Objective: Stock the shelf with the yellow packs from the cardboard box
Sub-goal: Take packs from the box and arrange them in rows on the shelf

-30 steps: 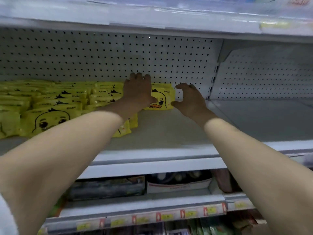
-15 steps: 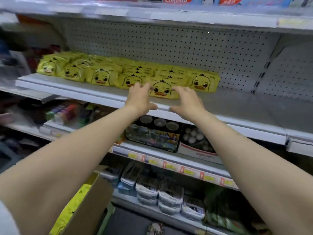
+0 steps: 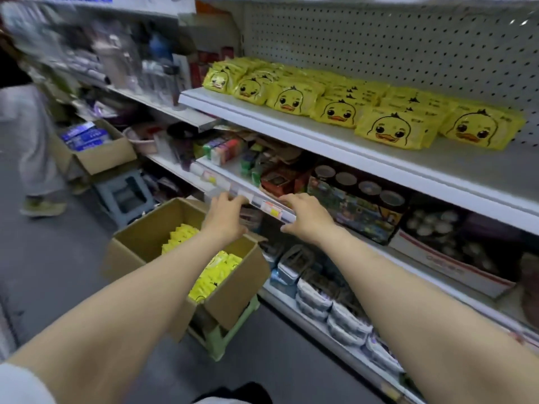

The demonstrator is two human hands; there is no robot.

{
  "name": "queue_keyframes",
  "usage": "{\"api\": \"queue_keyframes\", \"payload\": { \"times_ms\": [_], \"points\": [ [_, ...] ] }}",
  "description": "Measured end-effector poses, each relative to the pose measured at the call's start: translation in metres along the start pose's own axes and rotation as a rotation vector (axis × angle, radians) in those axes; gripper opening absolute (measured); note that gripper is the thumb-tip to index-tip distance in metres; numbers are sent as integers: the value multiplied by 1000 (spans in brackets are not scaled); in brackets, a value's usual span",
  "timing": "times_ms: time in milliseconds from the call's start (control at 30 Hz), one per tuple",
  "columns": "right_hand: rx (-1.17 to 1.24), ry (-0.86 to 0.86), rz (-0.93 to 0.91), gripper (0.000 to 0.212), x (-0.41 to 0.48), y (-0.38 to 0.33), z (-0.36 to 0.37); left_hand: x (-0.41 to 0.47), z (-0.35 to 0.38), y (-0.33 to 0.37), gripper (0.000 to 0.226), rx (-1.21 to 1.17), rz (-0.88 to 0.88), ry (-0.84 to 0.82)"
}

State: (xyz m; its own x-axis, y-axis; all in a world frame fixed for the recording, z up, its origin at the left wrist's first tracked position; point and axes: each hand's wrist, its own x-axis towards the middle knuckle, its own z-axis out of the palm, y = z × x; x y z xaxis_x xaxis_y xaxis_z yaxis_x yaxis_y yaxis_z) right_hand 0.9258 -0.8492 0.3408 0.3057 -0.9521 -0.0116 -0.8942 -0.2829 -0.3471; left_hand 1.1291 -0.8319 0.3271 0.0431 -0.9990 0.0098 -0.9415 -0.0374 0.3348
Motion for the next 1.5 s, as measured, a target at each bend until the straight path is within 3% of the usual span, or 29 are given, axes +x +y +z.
{"api": "queue_keyframes", "payload": {
  "times_ms": [333, 600, 900, 1100, 1300, 1500],
  "points": [
    [-19, -243, -100, 73, 56, -63, 98, -18, 33, -127, 73, 42, -240, -99],
    [-28, -386, -30, 68, 140, -100, 188, 54, 62, -232, 73, 38, -273, -268],
    [52, -708, 294, 61, 210, -119, 303, 154, 132, -335, 68, 62, -129, -643],
    [132, -829, 493, 51, 217, -109, 372, 195, 197, -369, 64, 96, -29, -850],
    [186, -877, 633, 47, 210, -101, 421, 207, 249, -391, 61, 130, 105, -971],
    [194, -906, 729, 52, 196, -96, 447, 208, 271, -407, 58, 171, 274, -926]
  ]
}}
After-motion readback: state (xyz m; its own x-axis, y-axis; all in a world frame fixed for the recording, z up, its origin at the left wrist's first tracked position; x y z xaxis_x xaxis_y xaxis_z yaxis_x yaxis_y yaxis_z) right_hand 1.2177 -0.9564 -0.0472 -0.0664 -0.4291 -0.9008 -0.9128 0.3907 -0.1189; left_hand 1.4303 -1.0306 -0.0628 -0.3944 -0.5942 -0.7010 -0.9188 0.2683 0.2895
